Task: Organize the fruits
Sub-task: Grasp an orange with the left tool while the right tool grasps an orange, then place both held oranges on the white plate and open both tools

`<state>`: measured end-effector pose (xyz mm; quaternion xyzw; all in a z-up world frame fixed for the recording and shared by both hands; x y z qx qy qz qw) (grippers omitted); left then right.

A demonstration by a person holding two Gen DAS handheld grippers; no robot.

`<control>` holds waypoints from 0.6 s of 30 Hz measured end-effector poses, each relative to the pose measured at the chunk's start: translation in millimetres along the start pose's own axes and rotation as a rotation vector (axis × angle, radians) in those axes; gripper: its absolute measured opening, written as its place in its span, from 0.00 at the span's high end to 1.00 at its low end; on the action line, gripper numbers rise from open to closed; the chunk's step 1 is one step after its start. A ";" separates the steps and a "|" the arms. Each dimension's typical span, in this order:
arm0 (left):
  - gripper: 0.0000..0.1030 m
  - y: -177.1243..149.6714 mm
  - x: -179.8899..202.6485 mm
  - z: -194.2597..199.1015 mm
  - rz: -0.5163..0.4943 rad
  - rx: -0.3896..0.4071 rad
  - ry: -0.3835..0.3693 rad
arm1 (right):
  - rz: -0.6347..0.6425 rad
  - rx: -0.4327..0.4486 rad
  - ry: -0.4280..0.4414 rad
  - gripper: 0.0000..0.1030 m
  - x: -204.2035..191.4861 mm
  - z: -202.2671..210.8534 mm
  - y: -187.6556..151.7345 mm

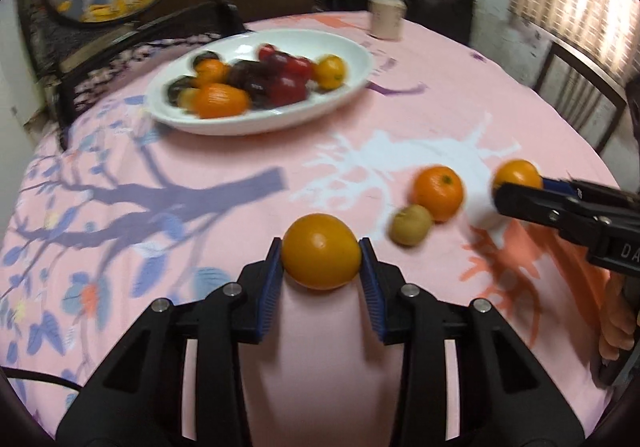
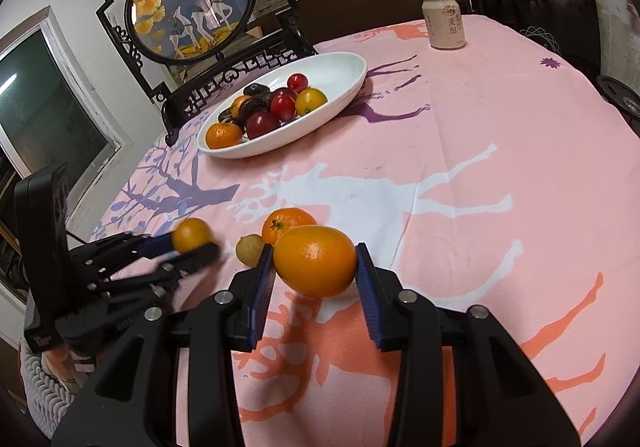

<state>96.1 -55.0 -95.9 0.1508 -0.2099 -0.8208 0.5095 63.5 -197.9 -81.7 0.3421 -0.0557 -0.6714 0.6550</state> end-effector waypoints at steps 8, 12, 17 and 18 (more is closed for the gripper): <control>0.63 50.5 -73.4 54.0 0.122 0.115 0.168 | 0.063 0.052 -0.032 0.61 -5.5 25.0 42.1; 0.63 93.7 -109.1 61.6 0.205 0.136 0.158 | 0.102 0.134 -0.069 0.61 -17.1 42.6 100.7; 0.63 139.0 -130.4 31.5 0.292 0.107 0.101 | 0.059 0.158 -0.011 0.61 -25.2 18.9 157.9; 0.63 145.4 -129.9 23.6 0.295 0.095 0.089 | 0.050 0.151 -0.006 0.61 -25.5 6.6 168.1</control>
Point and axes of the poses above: each gripper's, at about its wrist camera, not at the fingertips, and z roughly against the way its jaws point, x to its right, y to its top, the point moved 8 cm from there along -z, roughly the way its jaws point, and after that the axes turned 12 degrees about -x, right-handed, at the moved point
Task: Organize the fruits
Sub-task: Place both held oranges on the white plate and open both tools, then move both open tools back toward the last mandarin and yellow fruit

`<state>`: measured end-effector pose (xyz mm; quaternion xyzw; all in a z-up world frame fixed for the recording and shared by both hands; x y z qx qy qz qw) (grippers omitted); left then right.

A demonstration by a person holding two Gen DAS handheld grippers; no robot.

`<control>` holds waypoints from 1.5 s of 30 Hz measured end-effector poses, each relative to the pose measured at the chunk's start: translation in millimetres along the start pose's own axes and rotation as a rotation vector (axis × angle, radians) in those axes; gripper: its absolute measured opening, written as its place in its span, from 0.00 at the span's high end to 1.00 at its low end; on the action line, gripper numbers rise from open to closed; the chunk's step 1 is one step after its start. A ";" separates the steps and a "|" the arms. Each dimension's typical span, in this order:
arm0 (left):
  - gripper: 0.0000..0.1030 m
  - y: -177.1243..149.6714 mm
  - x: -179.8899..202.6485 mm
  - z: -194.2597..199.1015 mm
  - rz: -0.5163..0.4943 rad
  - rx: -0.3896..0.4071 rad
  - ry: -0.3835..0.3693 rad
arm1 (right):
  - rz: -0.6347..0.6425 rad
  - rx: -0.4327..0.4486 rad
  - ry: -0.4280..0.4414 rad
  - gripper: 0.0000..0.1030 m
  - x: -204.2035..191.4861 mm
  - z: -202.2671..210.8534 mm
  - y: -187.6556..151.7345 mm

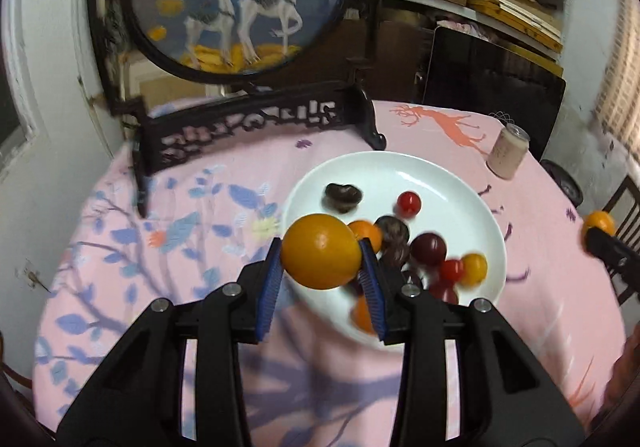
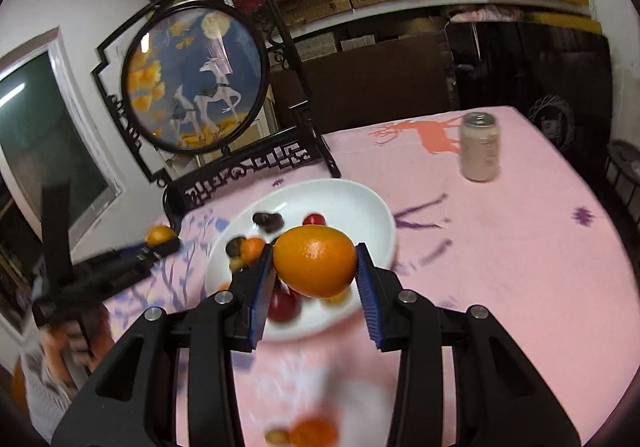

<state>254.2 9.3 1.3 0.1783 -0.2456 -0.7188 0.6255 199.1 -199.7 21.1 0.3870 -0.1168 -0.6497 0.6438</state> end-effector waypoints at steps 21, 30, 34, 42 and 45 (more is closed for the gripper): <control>0.35 54.0 60.8 -111.8 -0.065 -0.103 -0.030 | 0.039 -0.232 -0.061 0.55 18.2 -134.7 6.1; 0.22 34.6 47.6 -60.2 -0.080 0.001 0.043 | 0.045 -0.134 -0.032 0.54 1.4 -83.2 18.0; 0.22 11.3 40.9 -46.6 -0.083 -0.012 0.088 | 0.042 -0.124 -0.022 0.50 -3.2 -60.4 3.0; 0.09 -73.3 20.0 -16.5 -0.093 0.022 0.174 | 0.038 -0.140 -0.009 0.45 5.3 -24.0 -63.6; 0.07 -105.6 11.6 -9.3 -0.077 0.004 0.190 | 0.055 -0.153 -0.024 0.44 10.1 -14.8 -97.2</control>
Point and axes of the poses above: each gripper's, at about its wrist camera, not at the fingertips, and z roughly against the way its jaws point, x to its right, y to its top, the point moved 8 cm from there along -z, roughly the way its jaws point, and after that the axes turned 12 degrees about -x, right-handed, at the moved point
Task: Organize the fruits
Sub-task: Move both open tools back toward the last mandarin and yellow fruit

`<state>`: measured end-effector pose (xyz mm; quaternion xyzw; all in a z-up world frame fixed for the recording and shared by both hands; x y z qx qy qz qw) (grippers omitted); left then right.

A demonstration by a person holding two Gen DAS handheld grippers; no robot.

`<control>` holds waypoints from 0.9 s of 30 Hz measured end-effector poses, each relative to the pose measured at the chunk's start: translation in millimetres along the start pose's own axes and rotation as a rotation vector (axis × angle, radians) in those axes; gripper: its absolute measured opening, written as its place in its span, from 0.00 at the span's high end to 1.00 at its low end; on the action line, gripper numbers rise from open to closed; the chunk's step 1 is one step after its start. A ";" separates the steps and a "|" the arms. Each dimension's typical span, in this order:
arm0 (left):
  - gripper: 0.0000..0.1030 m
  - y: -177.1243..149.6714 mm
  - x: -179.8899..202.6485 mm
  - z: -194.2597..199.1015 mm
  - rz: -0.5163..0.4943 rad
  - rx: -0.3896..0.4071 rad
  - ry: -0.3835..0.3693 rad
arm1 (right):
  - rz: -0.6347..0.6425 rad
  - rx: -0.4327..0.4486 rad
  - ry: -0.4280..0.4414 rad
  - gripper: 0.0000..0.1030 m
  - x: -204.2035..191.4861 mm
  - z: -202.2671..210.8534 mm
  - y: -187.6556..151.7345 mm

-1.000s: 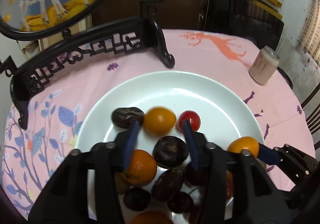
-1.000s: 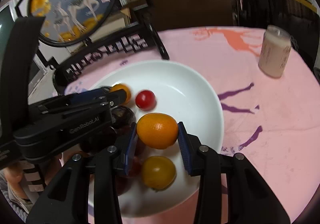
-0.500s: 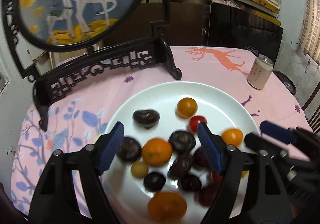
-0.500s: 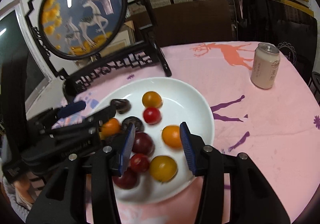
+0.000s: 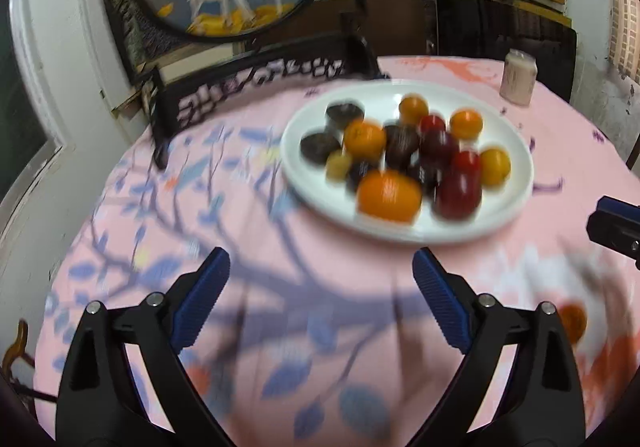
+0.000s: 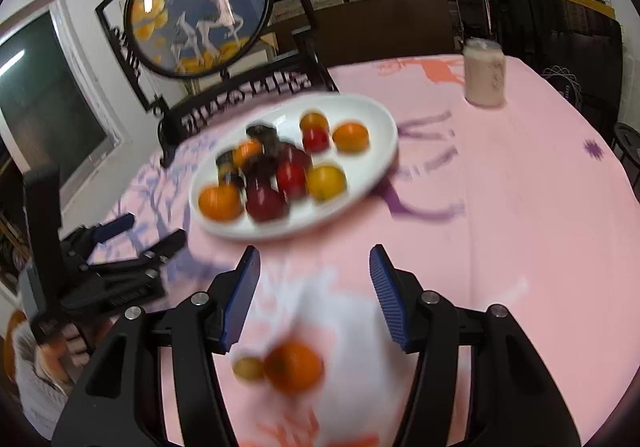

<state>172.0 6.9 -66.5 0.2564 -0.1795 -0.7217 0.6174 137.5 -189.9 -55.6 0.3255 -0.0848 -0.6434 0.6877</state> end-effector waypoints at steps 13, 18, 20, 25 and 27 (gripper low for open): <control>0.03 -43.0 10.2 26.3 -0.036 0.005 -0.004 | 0.049 -0.055 -0.010 0.45 -12.1 -7.1 -53.8; 0.03 -42.2 9.9 27.9 -0.031 0.007 -0.013 | 0.081 -0.074 -0.010 0.47 -21.4 -16.3 -55.7; 0.03 -42.5 12.5 29.9 -0.041 0.015 -0.008 | 0.074 -0.079 0.015 0.52 -23.6 -19.0 -54.7; 0.03 -44.1 17.2 30.2 -0.065 0.017 -0.002 | 0.022 -0.096 0.074 0.55 -18.6 -20.3 -54.8; 0.03 -44.6 18.2 30.3 -0.070 0.018 -0.001 | -0.016 -0.119 0.122 0.56 -15.1 -22.1 -55.6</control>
Point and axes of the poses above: each gripper's, at about its wrist camera, not at the fingertips, and z roughly against the way its jaws point, x to its right, y to its top, the point moved 8 cm from there along -z, roughly the way its jaws point, and after that the axes turned 12 degrees about -x, right-handed, at the moved point
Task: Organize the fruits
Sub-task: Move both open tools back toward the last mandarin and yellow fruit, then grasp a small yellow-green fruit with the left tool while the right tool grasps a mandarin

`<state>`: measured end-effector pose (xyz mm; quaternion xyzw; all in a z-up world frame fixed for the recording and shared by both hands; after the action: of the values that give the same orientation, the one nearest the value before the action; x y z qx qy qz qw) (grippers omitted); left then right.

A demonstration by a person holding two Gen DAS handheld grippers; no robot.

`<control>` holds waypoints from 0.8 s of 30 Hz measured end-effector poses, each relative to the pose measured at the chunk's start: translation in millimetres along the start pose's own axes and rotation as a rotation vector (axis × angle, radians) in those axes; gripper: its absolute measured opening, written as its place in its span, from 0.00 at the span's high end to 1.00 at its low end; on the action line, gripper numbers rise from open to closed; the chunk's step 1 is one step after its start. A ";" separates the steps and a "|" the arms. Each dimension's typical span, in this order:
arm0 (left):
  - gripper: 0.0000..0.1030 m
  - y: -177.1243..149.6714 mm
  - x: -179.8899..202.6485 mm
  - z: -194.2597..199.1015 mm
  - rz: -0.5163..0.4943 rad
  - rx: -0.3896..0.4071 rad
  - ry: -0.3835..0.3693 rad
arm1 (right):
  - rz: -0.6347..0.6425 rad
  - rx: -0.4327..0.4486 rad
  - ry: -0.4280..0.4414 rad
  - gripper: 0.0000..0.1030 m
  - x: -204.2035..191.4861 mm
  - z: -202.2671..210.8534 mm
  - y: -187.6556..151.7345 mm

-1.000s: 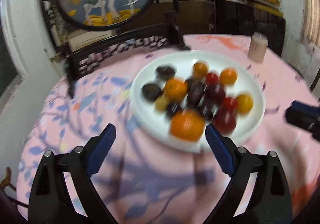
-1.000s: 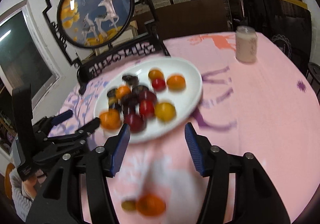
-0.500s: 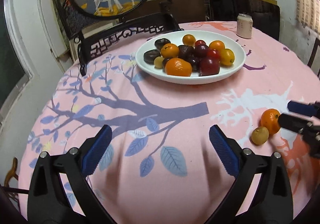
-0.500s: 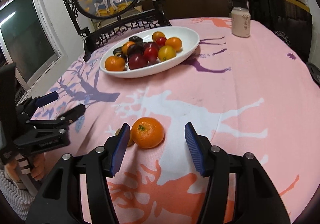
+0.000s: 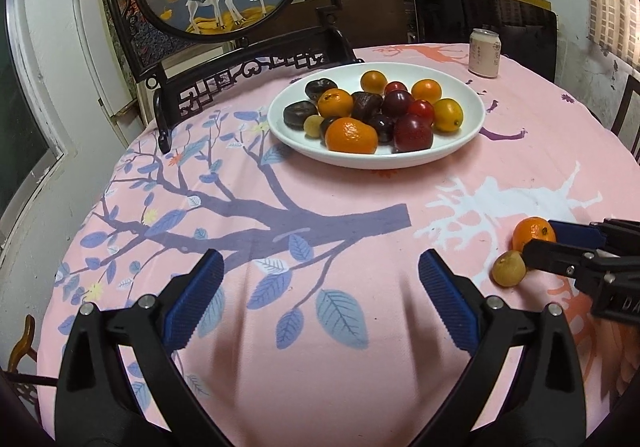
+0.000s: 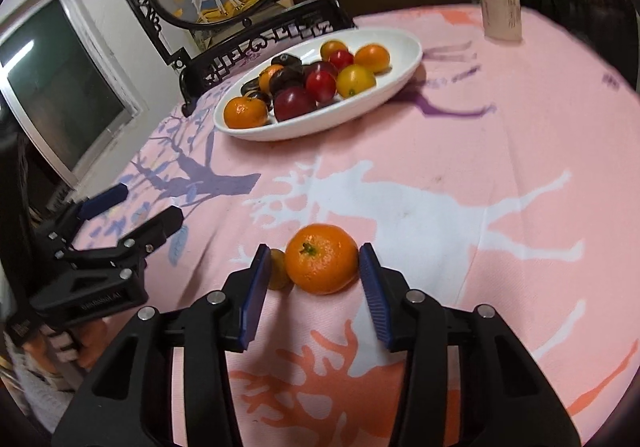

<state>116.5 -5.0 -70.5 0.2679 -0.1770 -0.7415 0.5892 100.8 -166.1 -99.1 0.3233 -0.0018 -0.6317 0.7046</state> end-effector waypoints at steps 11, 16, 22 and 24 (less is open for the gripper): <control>0.03 -1.8 9.2 1.3 -0.043 0.008 0.010 | 0.113 -0.011 -0.213 0.61 -4.9 -4.7 -4.2; 0.03 -2.7 14.7 3.1 -0.067 0.020 0.019 | 0.069 -0.001 -0.173 0.65 3.1 -2.6 -2.4; 0.03 -3.7 17.3 2.6 -0.077 0.020 0.020 | 0.070 0.011 -0.177 0.65 2.2 2.2 -1.6; 0.03 -3.9 19.7 2.6 -0.084 0.021 0.014 | 0.055 0.034 -0.180 0.65 5.8 9.1 1.0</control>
<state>108.7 -23.2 -74.4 0.2865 -0.1691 -0.7616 0.5561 99.2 -175.4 -93.7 0.2771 -0.0846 -0.6385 0.7130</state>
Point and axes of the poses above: each gripper's, at about its wrist camera, not at the fingertips, and z roughly against the way its jaws point, x to its right, y to its top, the point moved 8 cm from there along -z, roughly the way its jaws point, and after that the axes turned 12 degrees about -x, right-handed, at the moved point
